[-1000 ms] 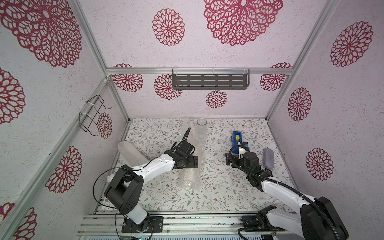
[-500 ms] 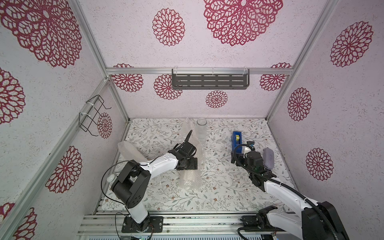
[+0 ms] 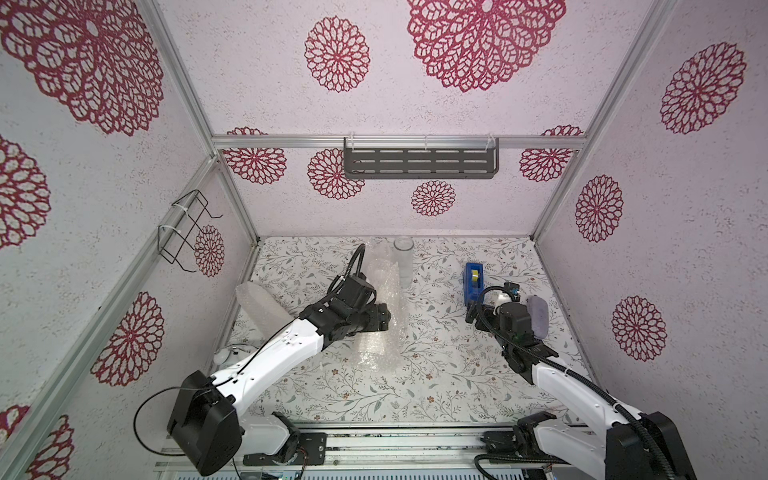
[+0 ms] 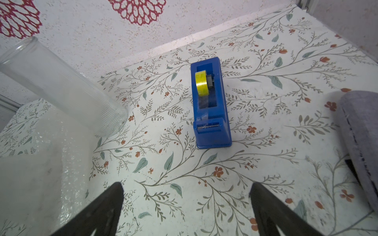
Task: Wrap vases in bubble wrap
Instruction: Pick up the wrapped vase from the center of the board, then place the wrapped vase at the center of the board.
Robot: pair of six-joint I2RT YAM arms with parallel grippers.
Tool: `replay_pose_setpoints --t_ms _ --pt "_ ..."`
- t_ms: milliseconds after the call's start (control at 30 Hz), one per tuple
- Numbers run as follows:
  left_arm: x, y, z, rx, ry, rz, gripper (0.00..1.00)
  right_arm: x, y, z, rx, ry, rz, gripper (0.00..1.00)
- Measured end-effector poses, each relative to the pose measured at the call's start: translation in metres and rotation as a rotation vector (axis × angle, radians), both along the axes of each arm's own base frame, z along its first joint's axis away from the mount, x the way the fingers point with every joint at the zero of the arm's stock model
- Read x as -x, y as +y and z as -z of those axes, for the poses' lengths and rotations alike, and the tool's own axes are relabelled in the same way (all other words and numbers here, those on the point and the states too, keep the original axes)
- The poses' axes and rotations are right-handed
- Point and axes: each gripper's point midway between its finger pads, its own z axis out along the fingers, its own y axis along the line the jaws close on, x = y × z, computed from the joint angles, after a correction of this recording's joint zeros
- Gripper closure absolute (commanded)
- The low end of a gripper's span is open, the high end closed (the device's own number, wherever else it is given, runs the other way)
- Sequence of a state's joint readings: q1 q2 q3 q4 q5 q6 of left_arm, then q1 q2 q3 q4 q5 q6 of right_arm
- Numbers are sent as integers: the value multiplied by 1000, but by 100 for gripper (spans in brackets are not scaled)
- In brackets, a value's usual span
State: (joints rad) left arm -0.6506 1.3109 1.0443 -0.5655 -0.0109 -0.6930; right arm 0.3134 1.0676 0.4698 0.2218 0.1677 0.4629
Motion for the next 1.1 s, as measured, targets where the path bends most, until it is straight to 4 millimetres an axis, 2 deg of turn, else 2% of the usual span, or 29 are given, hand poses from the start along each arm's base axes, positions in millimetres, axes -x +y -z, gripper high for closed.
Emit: replay_pose_setpoints --t_ms 100,133,200,267,367,467,567,733,833,967,1033,1100 --pt "-7 19 -16 4 -12 -41 41 0 5 3 -8 26 -27 1" --pt "-15 32 -20 -4 -11 -83 41 0 7 2 -12 31 -36 1" --pt "-33 63 -26 -30 -6 -189 40 -1 12 1 -23 32 -57 1" --pt "-58 104 -32 -52 -13 -327 40 0 16 1 -33 36 -77 1" --pt "-88 155 -31 -59 -13 -501 40 2 22 1 -51 42 -110 1" --pt "-114 197 -12 -80 32 -638 41 5 30 3 -71 54 -154 1" --pt "-141 225 19 -91 103 -722 40 10 39 5 -76 69 -198 1" --pt "-166 260 78 -100 218 -827 40 20 59 13 -54 101 -275 1" --pt "-174 275 104 -117 266 -865 39 26 78 25 -34 143 -332 3" --pt "-185 293 124 -137 296 -903 31 28 99 39 -12 196 -386 6" --pt "-189 298 123 -136 290 -912 25 27 107 43 -5 213 -405 7" --pt "-191 301 121 -133 283 -919 16 25 115 47 -2 225 -420 7"
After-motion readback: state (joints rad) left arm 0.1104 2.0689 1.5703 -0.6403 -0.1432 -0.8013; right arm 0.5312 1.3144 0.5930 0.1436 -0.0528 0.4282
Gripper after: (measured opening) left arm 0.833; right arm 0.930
